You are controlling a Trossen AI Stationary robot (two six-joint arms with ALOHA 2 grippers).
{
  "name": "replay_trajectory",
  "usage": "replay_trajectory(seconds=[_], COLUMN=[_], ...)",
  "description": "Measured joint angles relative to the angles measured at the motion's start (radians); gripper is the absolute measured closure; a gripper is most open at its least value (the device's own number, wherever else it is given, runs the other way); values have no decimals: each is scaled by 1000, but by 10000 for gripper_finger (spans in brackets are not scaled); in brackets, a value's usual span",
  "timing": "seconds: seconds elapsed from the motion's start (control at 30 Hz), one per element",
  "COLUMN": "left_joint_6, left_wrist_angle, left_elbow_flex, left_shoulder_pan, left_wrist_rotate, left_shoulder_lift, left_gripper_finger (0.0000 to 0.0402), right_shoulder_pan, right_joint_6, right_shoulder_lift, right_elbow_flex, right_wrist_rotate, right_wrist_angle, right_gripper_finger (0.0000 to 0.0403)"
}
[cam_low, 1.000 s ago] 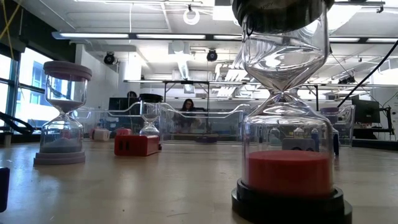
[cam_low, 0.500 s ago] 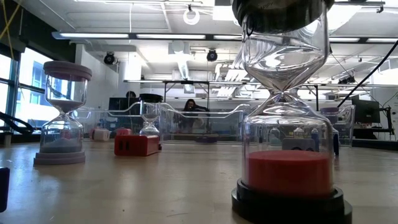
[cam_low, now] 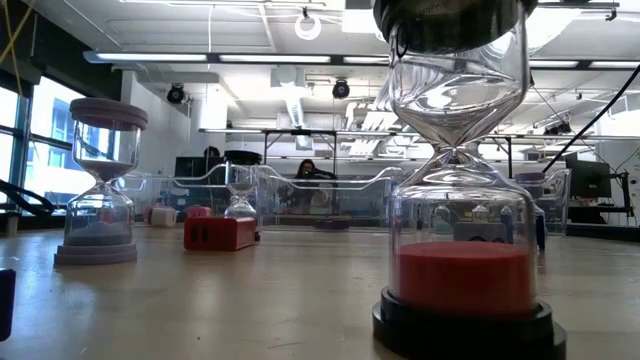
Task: Pick & Place Office items
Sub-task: Put the yellow hourglass into the right transparent bin
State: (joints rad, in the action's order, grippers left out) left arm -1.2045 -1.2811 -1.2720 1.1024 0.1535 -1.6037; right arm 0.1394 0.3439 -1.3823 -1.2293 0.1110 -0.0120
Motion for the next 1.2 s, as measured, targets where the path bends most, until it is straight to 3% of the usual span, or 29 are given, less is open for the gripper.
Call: replay_trajectory(seconds=[0.33,0.9,1.2], left_joint_6=[30,-164,-210], left_wrist_angle=[3,7,51], left_elbow_flex=[0,2,62], left_shoulder_pan=[-4,26,49], left_wrist_rotate=[3,52,59], left_shoulder_lift=[-2,-2,-2], left_gripper_finger=[30,30,30], right_shoulder_pan=[0,0,0], right_joint_6=[0,21,50], right_shoulder_lift=[0,0,0], right_elbow_flex=[0,0,0], right_wrist_rotate=[-5,-33,-34], right_wrist_angle=[0,0,1], right_gripper_finger=[229,229,229])
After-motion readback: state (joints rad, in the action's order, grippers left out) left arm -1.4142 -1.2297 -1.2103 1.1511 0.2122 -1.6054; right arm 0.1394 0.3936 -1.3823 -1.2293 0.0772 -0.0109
